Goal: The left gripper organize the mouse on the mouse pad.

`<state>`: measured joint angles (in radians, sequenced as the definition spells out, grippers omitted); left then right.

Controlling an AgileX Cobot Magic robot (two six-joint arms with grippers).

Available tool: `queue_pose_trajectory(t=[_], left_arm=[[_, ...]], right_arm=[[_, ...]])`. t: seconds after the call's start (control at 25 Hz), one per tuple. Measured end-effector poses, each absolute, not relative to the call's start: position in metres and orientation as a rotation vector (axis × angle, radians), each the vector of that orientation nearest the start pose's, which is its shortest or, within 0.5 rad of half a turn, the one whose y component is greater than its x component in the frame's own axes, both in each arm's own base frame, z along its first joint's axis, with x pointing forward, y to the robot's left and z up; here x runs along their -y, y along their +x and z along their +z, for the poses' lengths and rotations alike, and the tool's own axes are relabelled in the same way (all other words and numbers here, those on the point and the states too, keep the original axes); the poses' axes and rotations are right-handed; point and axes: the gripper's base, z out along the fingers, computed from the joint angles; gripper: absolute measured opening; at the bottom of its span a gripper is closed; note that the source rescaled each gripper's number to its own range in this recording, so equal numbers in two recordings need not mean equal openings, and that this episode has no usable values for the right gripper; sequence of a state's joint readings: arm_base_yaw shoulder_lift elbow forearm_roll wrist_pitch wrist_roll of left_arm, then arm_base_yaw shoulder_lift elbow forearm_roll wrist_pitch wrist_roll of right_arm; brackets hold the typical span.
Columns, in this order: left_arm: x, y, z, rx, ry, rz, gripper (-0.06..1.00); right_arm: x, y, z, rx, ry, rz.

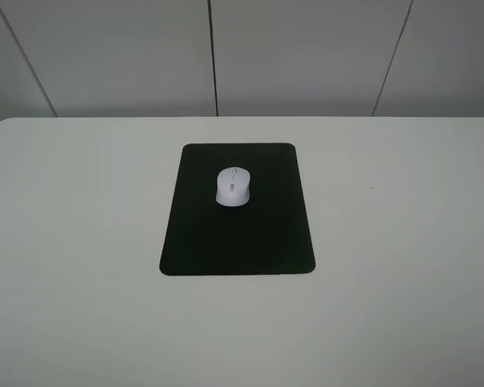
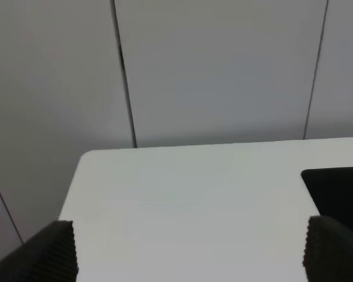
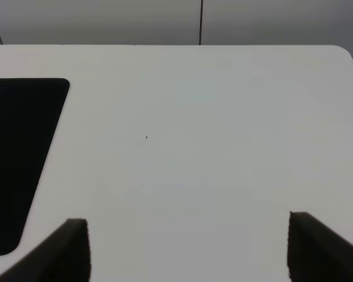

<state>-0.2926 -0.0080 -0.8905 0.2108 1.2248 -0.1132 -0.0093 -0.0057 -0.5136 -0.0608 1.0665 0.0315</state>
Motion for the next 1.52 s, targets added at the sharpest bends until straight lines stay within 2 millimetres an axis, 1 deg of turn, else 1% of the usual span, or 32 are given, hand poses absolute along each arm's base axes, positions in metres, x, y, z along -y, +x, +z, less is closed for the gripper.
queue_pose_trajectory(t=[0.16, 0.28, 0.44, 0.68, 0.84, 1.0, 1.32, 1.52], left_arm=[[-0.038, -0.067, 0.359, -1.801, 0.091, -0.069, 1.0], [-0.034, -0.062, 0.353, -1.829, 0.107, -0.096, 1.0], [-0.024, -0.049, 0.335, -1.914, 0.14, -0.149, 1.0], [-0.015, -0.024, 0.302, -2.018, 0.165, -0.147, 1.0], [-0.009, -0.012, 0.281, -2.073, 0.18, -0.165, 1.0], [-0.007, -0.007, 0.277, -2.057, 0.182, -0.186, 1.0], [-0.006, -0.006, 0.277, -2.048, 0.195, -0.181, 1.0], [-0.007, -0.006, 0.277, -2.034, 0.277, -0.089, 1.0]], right_arm=[[0.005, -0.008, 0.281, -2.029, 0.045, -0.06], [0.005, -0.008, 0.281, -2.029, 0.045, -0.06], [0.005, -0.008, 0.281, -2.029, 0.045, -0.059], [0.005, -0.008, 0.281, -2.029, 0.045, -0.059], [0.005, -0.008, 0.281, -2.029, 0.045, -0.059], [0.005, -0.008, 0.281, -2.029, 0.045, -0.059], [0.005, -0.008, 0.281, -2.029, 0.045, -0.059], [0.005, -0.008, 0.281, -2.029, 0.045, -0.059]])
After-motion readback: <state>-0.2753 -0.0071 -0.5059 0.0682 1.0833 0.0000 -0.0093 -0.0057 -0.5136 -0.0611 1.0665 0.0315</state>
